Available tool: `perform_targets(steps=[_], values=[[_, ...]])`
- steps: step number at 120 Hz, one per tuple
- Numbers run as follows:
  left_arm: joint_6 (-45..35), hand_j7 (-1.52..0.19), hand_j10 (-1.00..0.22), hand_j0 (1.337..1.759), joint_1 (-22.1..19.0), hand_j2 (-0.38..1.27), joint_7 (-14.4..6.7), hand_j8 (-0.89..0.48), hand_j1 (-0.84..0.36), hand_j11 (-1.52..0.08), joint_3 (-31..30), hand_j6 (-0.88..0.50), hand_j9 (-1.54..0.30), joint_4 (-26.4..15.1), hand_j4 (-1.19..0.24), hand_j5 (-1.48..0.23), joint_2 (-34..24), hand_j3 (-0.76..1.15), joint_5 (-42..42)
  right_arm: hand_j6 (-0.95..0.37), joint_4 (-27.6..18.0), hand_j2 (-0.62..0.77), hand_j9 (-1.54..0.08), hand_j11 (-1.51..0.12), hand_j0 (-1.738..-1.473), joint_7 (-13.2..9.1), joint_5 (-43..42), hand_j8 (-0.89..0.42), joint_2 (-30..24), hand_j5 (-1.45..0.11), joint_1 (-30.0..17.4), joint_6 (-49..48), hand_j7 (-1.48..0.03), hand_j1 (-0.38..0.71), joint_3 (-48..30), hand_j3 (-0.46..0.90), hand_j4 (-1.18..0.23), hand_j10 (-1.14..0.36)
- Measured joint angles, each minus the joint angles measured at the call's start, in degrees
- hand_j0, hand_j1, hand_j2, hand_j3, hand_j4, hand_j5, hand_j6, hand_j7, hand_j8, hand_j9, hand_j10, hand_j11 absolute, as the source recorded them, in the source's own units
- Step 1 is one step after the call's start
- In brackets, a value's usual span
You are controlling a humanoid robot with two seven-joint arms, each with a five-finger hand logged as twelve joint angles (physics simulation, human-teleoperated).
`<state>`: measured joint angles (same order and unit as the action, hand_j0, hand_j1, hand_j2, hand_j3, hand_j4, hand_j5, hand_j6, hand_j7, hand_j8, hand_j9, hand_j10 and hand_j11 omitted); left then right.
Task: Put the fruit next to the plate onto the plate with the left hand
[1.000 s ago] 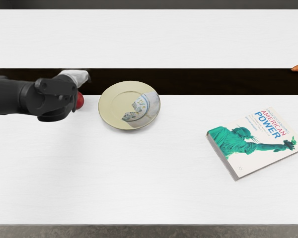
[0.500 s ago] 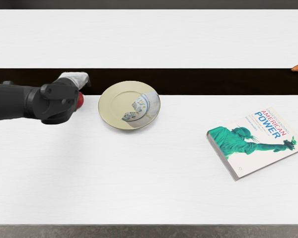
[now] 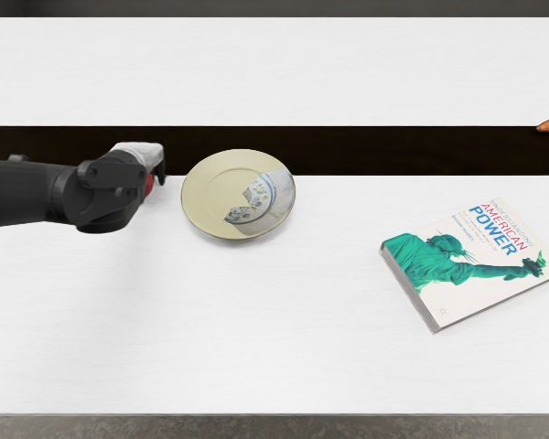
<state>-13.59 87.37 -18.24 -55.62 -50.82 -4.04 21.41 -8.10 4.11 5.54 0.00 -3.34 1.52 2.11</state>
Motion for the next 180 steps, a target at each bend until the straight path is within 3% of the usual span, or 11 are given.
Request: perform_targets(steps=[7, 18, 22, 24, 42, 47, 57, 68, 106, 148, 180], values=[[0.5, -0.95, -0.43, 1.623, 0.0, 0.18, 0.0, -0.3, -0.34, -0.97, -0.1, -0.46, -0.96, 0.3, -0.7, -0.94, 0.0, 0.04, -0.2, -0.03, 0.0, -0.01, -0.04, -0.04, -1.658, 0.0, 0.0, -0.03, 0.0, -0.04, 0.0, 0.0, -0.04, -0.31, 0.0, 0.0, -0.03, -0.03], [0.8, -1.03, -0.42, 1.554, -0.3, 0.05, 0.1, -0.25, -0.36, -1.06, -0.8, -0.4, -1.04, 0.9, -0.76, -1.02, -0.3, 0.32, -0.4, -0.03, 0.0, -0.01, -0.04, -0.04, -1.658, 0.0, 0.0, -0.03, 0.0, -0.04, 0.0, 0.0, -0.04, -0.31, 0.0, 0.0, -0.03, -0.03], [0.9, -1.05, -0.43, 1.535, -0.3, 0.1, 0.1, -0.24, -0.37, -1.08, -1.2, -0.39, -1.06, 1.0, -0.77, -1.04, -0.3, 0.3, -0.5, -0.03, 0.0, -0.01, -0.04, -0.04, -1.658, 0.0, 0.0, -0.03, 0.0, -0.04, 0.0, 0.0, -0.04, -0.31, 0.0, 0.0, -0.03, -0.03], [0.9, -1.06, -0.43, 1.53, -0.3, 0.09, 0.1, -0.24, -0.38, -1.09, -1.3, -0.38, -1.07, 1.1, -0.78, -1.05, -0.4, 0.38, -0.6, -0.03, 0.0, -0.01, -0.04, -0.04, -1.658, 0.0, 0.0, -0.03, 0.0, -0.04, 0.0, 0.0, -0.04, -0.31, 0.0, 0.0, -0.03, -0.03], [3.0, -1.13, -0.41, 1.587, 0.4, 0.26, 0.2, -0.2, -0.42, -1.17, -2.1, -0.33, -1.14, 2.0, -0.8, -1.14, -1.3, 0.19, -0.9, -0.03, 0.0, -0.01, -0.04, -0.04, -1.658, 0.0, 0.0, -0.03, 0.0, -0.04, 0.0, 0.0, -0.04, -0.31, 0.0, 0.0, -0.03, -0.03], [4.6, -1.15, -0.41, 1.597, 2.2, 0.31, 0.2, -0.18, -0.41, -1.18, -2.2, -0.34, -1.15, 2.0, -0.8, -1.17, -2.0, 0.15, -1.0, -0.03, 0.0, -0.01, -0.04, -0.04, -1.658, 0.0, 0.0, -0.03, 0.0, -0.04, 0.0, 0.0, -0.04, -0.31, 0.0, 0.0, -0.03, -0.03], [8.1, -1.17, -0.4, 1.612, 4.5, 0.26, 0.0, -0.19, -0.39, -1.19, -2.1, -0.34, -1.16, 1.8, -0.81, -1.19, -3.0, 0.1, -0.9, -0.03, 0.0, -0.01, -0.04, -0.04, -1.658, 0.0, 0.0, -0.03, 0.0, -0.04, 0.0, 0.0, -0.04, -0.31, 0.0, 0.0, -0.03, -0.03], [12.2, -1.18, -0.4, 1.622, 7.0, 0.39, -0.2, -0.21, -0.39, -1.21, -2.0, -0.36, -1.17, 0.9, -0.8, -1.22, -4.1, 0.06, -0.9, -0.03, 0.0, -0.01, -0.04, -0.04, -1.658, 0.0, 0.0, -0.03, 0.0, -0.04, 0.0, 0.0, -0.04, -0.31, 0.0, 0.0, -0.03, -0.03], [23.6, -1.16, -0.52, 1.643, 12.8, 0.23, -0.6, -0.36, -0.2, -1.19, -0.5, -0.49, -1.16, -2.3, -0.81, -1.25, -4.5, 0.01, -0.9, -0.03, 0.0, -0.01, -0.04, -0.04, -1.658, 0.0, 0.0, -0.03, 0.0, -0.04, 0.0, 0.0, -0.04, -0.31, 0.0, 0.0, -0.03, -0.03], [25.7, -1.16, -0.52, 1.648, 17.9, 0.25, -2.7, -0.37, -0.19, -1.18, 3.9, -0.52, -1.16, -4.2, -0.82, -1.25, -0.4, 0.0, -0.8, -0.03, 0.0, -0.01, -0.04, -0.04, -1.658, 0.0, 0.0, -0.03, 0.0, -0.04, 0.0, 0.0, -0.04, -0.31, 0.0, 0.0, -0.03, -0.03], [26.6, -1.16, -0.53, 1.649, 19.4, 0.24, -3.5, -0.39, -0.17, -1.18, 7.5, -0.54, -1.15, -5.3, -0.83, -1.24, 2.2, 0.0, -2.0, -0.03, 0.0, -0.01, -0.04, -0.04, -1.658, 0.0, 0.0, -0.03, 0.0, -0.04, 0.0, 0.0, -0.04, -0.31, 0.0, 0.0, -0.03, -0.03]])
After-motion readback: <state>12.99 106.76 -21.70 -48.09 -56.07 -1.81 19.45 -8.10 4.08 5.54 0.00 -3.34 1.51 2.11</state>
